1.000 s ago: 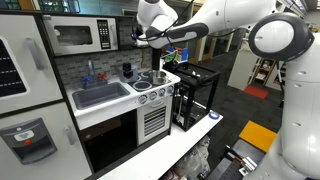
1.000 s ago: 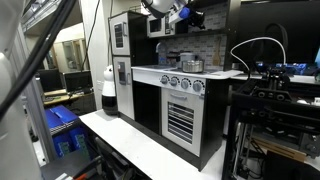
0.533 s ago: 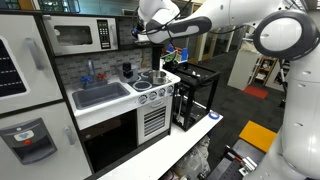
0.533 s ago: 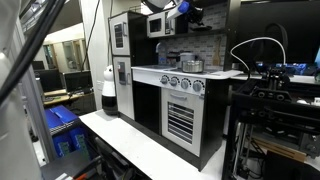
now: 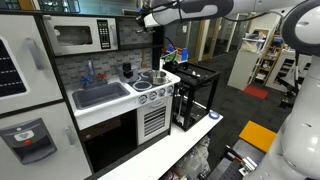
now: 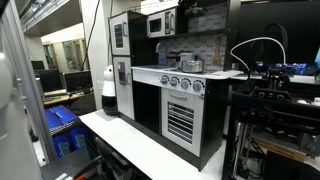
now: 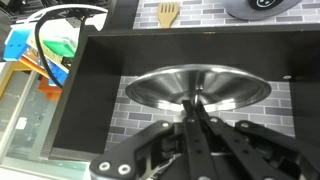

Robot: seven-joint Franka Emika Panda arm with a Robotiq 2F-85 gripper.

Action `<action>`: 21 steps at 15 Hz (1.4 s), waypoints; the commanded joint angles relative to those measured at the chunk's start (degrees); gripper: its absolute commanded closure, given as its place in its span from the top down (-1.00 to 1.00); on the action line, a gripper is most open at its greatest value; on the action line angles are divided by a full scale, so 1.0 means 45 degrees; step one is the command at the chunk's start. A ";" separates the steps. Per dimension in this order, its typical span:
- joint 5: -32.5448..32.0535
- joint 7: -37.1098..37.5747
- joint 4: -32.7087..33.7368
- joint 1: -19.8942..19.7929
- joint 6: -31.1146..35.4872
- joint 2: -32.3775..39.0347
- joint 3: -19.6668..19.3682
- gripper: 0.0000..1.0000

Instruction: Pick up the lid and put it on the pot

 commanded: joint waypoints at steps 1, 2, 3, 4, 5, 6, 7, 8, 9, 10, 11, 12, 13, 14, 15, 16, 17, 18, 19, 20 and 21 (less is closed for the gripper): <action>0.0474 -0.0582 -0.1616 0.0024 -0.0260 -0.1545 0.0183 -0.98; 0.0473 -0.0569 -0.2020 0.0053 -0.0266 -0.1897 0.0224 -0.98; 0.0562 -0.0620 -0.2304 0.0218 -0.0375 -0.2189 0.0137 -0.98; 0.0511 -0.0477 -0.2804 0.0213 -0.0307 -0.2577 0.0200 -0.98; 0.0499 -0.0458 -0.3199 0.0221 -0.0341 -0.2910 0.0257 -0.98; 0.0444 -0.0331 -0.3722 0.0214 -0.0254 -0.3319 0.0319 -0.98; 0.0349 -0.0202 -0.4177 0.0178 -0.0258 -0.3675 0.0388 -0.98; 0.0342 -0.0125 -0.4602 0.0125 -0.0247 -0.4005 0.0460 -0.98; 0.0296 0.0000 -0.5122 0.0067 -0.0247 -0.4414 0.0547 -0.98; 0.0301 0.0091 -0.5567 0.0006 -0.0218 -0.4743 0.0618 -0.98; 0.0558 -0.0040 -0.6056 -0.0005 -0.0170 -0.5078 0.0646 -0.98; 0.0585 -0.0065 -0.6481 -0.0046 -0.0216 -0.5371 0.0708 -0.98; 0.0600 -0.0014 -0.7004 -0.0093 -0.0155 -0.5720 0.0776 -0.98; 0.0654 -0.0008 -0.7578 -0.0137 0.0023 -0.6076 0.0803 -0.98; 0.0593 0.0030 -0.8059 -0.0202 0.0197 -0.6374 0.0851 -0.98; 0.0872 -0.0263 -0.8598 -0.0148 0.0542 -0.6671 0.0761 -0.98; 0.0863 -0.0201 -0.9059 -0.0229 0.0826 -0.6950 0.0786 -0.98; 0.0860 -0.0111 -0.9547 -0.0313 0.1171 -0.7235 0.0815 -0.98; 0.0738 0.0037 -0.9967 -0.0457 0.1496 -0.7454 0.0873 -0.98; 0.0671 0.0086 -1.0362 -0.0593 0.1804 -0.7648 0.0910 -0.98; 0.0704 0.0058 -1.0749 -0.0719 0.2106 -0.7809 0.0903 -0.98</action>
